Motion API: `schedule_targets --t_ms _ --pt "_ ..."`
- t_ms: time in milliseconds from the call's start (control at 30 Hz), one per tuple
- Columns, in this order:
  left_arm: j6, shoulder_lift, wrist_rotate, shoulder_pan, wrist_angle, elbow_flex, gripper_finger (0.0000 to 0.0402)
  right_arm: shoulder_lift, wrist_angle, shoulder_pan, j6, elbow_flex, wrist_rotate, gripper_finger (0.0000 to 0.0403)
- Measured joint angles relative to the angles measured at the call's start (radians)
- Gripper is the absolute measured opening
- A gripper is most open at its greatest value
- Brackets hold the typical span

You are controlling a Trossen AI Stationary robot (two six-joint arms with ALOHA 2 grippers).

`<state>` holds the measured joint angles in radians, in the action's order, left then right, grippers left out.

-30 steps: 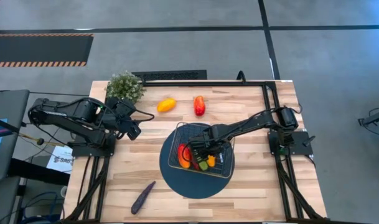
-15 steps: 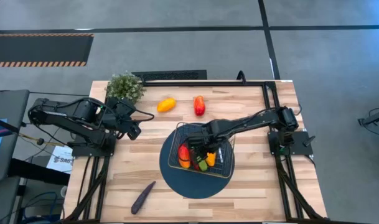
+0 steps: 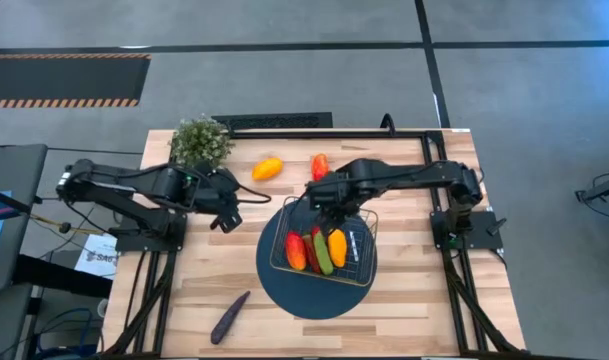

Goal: Build produce basket
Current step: Put the eggplant into the gold wire basket

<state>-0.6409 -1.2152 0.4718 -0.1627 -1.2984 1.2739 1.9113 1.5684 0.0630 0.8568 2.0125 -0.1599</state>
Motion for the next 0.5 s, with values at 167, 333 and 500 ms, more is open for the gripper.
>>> schedule_targets --t_ms 167,333,500 --pt "-0.082 -0.017 -0.098 -0.027 -0.01 0.0 0.024 -0.035 -0.001 -0.02 -0.052 -0.006 -0.027 0.0218" --pt "-0.246 -0.012 -0.172 -0.108 -0.061 0.0 0.024 -0.077 0.002 -0.052 -0.143 -0.005 -0.029 0.0218" --pt "-0.442 -0.015 -0.309 -0.207 -0.089 0.0 0.024 -0.114 0.003 -0.103 -0.261 -0.005 -0.039 0.0218"
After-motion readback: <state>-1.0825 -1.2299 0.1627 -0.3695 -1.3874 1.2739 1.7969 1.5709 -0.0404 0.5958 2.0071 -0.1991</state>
